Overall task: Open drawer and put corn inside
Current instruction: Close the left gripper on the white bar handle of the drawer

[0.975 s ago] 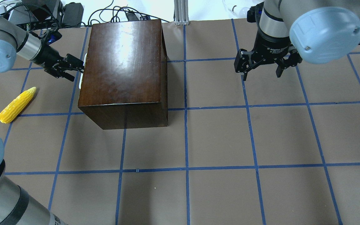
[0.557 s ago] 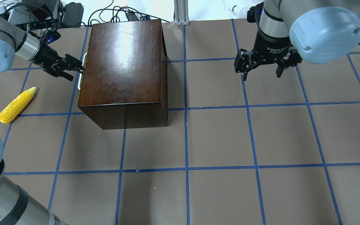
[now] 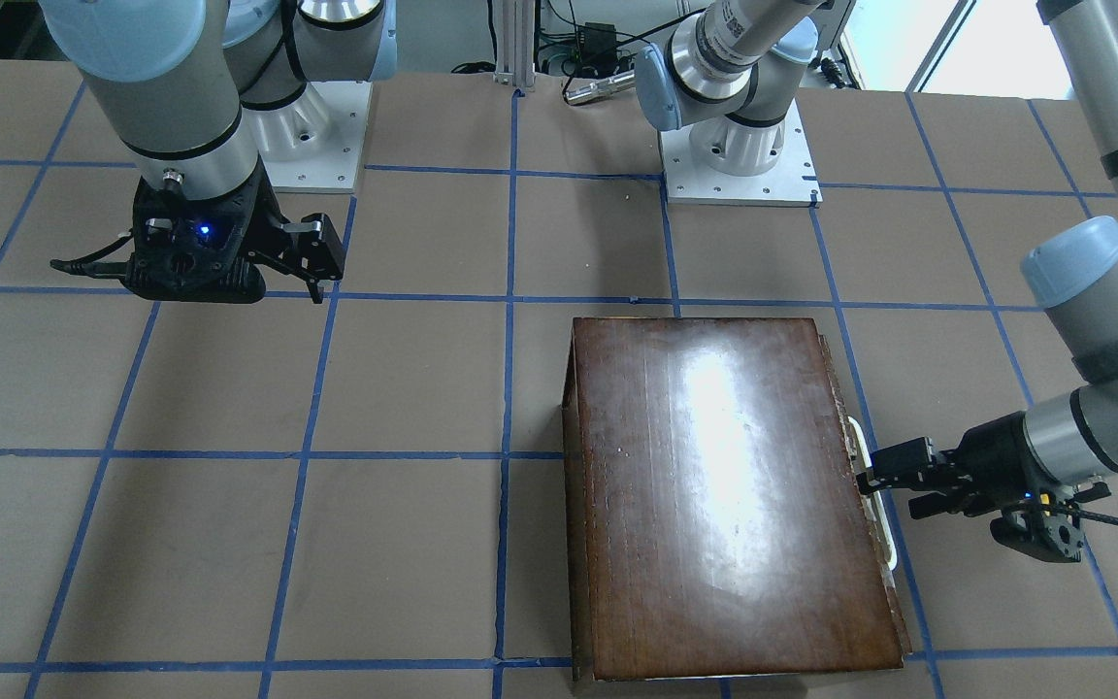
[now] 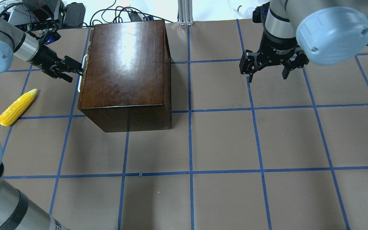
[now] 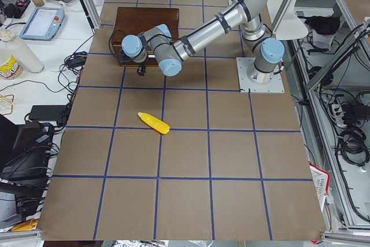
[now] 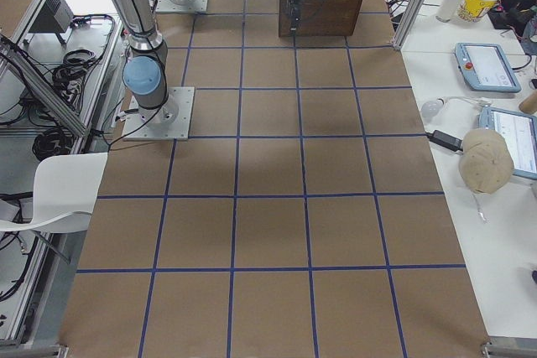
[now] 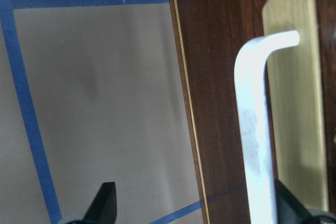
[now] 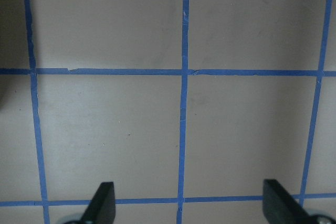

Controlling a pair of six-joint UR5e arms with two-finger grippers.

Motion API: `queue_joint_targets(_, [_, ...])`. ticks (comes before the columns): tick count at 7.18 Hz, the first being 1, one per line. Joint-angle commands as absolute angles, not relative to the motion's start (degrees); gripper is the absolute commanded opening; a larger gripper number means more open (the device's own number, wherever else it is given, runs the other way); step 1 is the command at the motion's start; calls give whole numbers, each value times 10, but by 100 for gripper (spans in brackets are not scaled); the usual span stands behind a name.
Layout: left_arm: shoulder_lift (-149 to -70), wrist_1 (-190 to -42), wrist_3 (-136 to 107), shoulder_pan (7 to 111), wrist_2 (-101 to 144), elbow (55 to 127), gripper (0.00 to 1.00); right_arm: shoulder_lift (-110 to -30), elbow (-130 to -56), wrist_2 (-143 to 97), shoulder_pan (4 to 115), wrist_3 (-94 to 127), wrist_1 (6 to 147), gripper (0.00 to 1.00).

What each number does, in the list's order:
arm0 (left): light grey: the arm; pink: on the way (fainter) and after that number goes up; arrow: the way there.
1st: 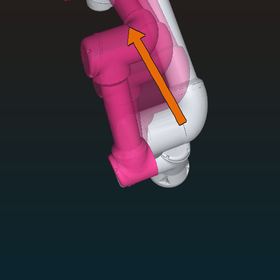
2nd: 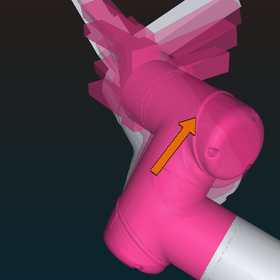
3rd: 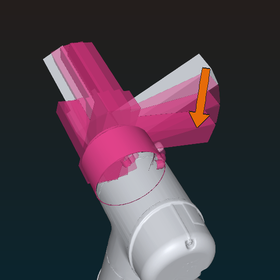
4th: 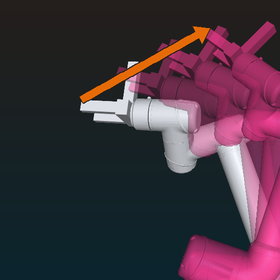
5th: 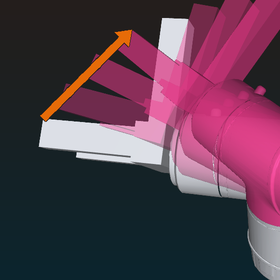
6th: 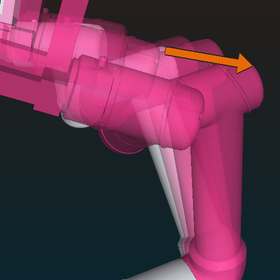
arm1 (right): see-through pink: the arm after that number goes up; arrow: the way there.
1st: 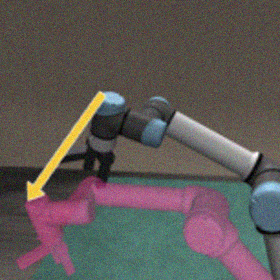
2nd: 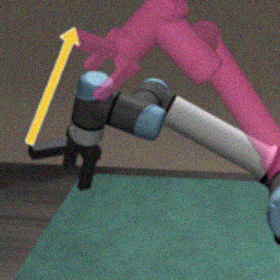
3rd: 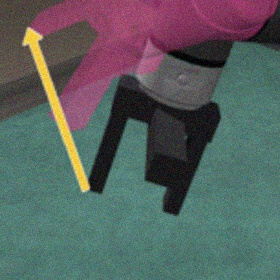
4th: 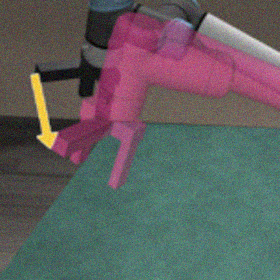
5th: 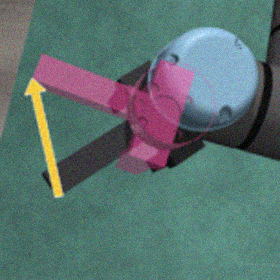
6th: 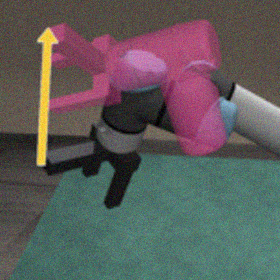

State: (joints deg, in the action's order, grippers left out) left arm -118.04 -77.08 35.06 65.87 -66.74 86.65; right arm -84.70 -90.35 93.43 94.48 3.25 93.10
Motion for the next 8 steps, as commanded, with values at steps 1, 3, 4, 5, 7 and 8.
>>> queue_joint_targets(1, [-1180,-771,354,657,-669,866,100,-846,-904,934,945,33,931,100])
queue_joint_targets(3, [-1180,-771,355,654,-669,866,100,-847,-904,934,945,33,931,100])
queue_joint_targets(4, [-1180,-771,355,653,-669,866,100,-846,-904,934,945,33,931,100])
queue_joint_targets(5, [-1180,-764,355,653,-670,866,100,-846,-904,934,945,33,932,100])
queue_joint_targets(7, [-1187,-763,355,653,-669,856,100,-846,-904,933,945,33,931,100])
queue_joint_targets(8, [-1195,-768,355,653,-677,838,100,-847,-904,934,945,33,931,100])
